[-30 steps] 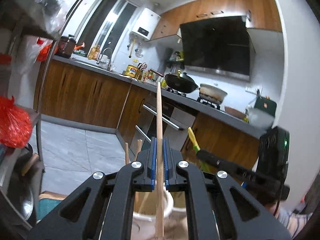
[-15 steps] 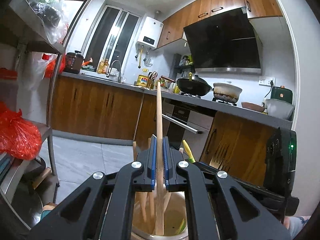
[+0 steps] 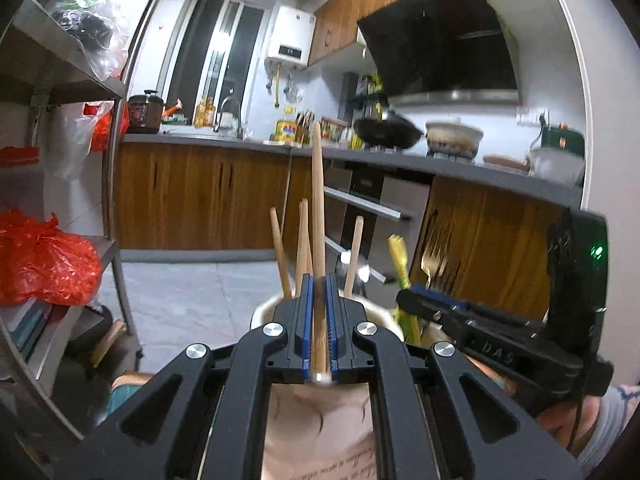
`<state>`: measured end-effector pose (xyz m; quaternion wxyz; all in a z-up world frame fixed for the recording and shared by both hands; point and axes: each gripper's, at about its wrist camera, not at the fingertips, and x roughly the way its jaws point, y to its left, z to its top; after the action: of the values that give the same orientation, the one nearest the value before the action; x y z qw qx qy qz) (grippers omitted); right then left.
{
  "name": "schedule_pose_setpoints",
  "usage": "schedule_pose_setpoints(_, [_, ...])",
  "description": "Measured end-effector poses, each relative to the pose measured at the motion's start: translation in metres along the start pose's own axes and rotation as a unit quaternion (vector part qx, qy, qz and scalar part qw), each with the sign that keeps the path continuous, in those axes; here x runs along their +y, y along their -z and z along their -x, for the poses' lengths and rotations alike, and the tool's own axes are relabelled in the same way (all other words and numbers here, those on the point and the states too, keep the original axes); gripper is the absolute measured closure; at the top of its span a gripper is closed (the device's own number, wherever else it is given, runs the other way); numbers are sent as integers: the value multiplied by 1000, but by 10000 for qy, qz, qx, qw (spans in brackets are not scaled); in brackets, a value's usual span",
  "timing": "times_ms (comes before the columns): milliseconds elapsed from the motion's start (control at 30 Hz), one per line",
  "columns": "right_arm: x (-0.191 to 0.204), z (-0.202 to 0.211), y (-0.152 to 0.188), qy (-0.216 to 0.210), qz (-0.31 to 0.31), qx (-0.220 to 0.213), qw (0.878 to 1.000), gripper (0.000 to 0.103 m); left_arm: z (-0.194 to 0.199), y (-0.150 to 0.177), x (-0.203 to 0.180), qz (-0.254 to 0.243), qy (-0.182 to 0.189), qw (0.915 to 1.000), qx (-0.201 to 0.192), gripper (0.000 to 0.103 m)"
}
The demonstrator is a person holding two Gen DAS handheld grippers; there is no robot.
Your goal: Organize utensils
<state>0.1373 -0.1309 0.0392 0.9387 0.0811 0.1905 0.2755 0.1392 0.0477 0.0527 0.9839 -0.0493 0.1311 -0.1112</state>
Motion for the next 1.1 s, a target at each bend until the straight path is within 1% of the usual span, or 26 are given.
schedule_pose_setpoints(133, [2,2,6,57,51,204,9998,92,1,4,-4,-165,-147,9994,267,97])
schedule_pose_setpoints(333, [3,-4,10,99,32,524,9986,92,4,3,-4,-174,-178,9991,340,97])
schedule_pose_setpoints(367, [4,-4,10,120,40,526,9985,91,5,2,-4,-171,-175,9991,333,97])
schedule_pose_setpoints(433, [3,-1,9,121,36,501,9987,82,9,0,-4,-161,-185,9992,309,96])
schedule_pose_setpoints(567, [5,10,8,153,59,446,9989,82,18,-2,-6,-178,-185,9992,292,95])
schedule_pose_setpoints(733, [9,38,13,206,146,383,9989,82,34,2,-9,-227,-202,9990,329,95])
schedule_pose_setpoints(833, [12,53,20,259,304,431,9983,82,44,10,-9,-216,-222,9987,396,95])
schedule_pose_setpoints(933, [16,69,29,402,613,436,9964,82,55,22,-11,-291,-286,9981,460,95])
schedule_pose_setpoints(1000, [18,76,34,502,784,400,9948,82,58,31,-12,-337,-344,9975,526,95])
schedule_pose_setpoints(1100, [16,83,40,598,901,388,9934,82,57,40,-10,-255,-356,9969,657,95])
